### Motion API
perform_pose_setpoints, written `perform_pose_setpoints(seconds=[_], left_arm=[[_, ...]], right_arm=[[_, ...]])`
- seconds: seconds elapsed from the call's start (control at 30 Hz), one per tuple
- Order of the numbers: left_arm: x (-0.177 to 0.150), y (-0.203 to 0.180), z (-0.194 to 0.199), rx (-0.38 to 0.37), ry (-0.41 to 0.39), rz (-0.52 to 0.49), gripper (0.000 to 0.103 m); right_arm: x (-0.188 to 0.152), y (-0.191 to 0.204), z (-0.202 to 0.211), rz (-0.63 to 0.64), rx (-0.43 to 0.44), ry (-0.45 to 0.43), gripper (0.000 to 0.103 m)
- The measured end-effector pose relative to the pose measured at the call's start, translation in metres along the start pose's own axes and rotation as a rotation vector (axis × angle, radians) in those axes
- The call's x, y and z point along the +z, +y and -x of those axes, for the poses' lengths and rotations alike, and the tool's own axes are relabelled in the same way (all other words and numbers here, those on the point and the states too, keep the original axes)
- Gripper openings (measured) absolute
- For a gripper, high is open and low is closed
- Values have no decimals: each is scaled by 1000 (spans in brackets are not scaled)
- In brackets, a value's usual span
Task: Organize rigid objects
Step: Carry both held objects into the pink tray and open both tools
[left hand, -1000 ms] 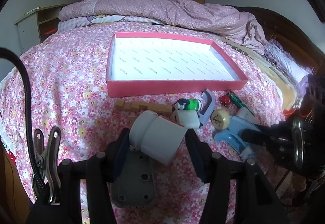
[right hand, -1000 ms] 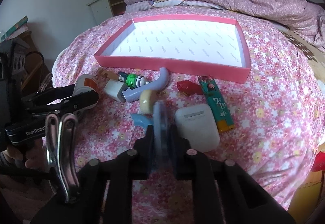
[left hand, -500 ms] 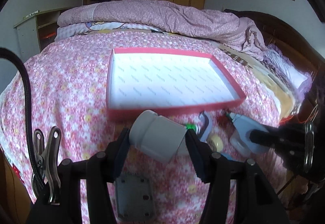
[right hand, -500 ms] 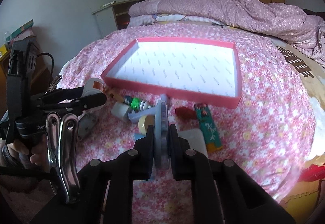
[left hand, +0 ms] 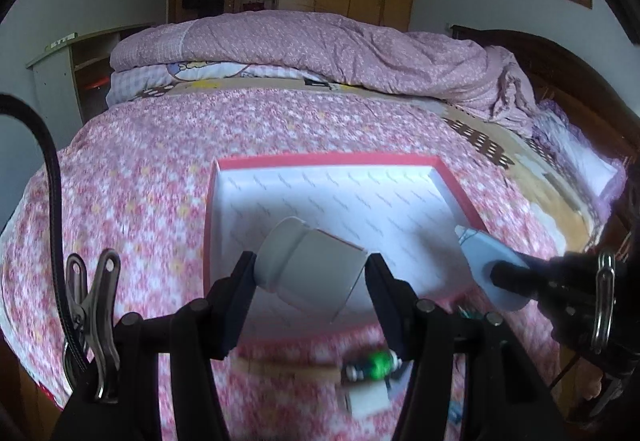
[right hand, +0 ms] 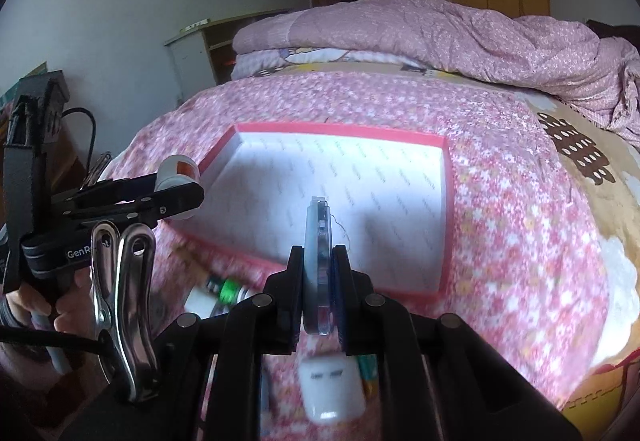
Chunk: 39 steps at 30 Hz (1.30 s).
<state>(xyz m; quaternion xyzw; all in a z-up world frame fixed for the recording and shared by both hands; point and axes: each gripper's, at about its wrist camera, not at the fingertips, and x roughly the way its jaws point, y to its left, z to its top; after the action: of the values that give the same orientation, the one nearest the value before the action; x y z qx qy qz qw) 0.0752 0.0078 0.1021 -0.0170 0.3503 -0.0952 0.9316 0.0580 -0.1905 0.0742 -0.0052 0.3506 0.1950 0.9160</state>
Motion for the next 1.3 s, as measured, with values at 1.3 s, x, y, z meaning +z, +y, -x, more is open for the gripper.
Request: perform_pose_setpoints(seconds=[1.3], left_arm=[[32,-11,-90,94,62,-36,69]], right_arm=[[38,-43,-73,-96,-101,63,24]])
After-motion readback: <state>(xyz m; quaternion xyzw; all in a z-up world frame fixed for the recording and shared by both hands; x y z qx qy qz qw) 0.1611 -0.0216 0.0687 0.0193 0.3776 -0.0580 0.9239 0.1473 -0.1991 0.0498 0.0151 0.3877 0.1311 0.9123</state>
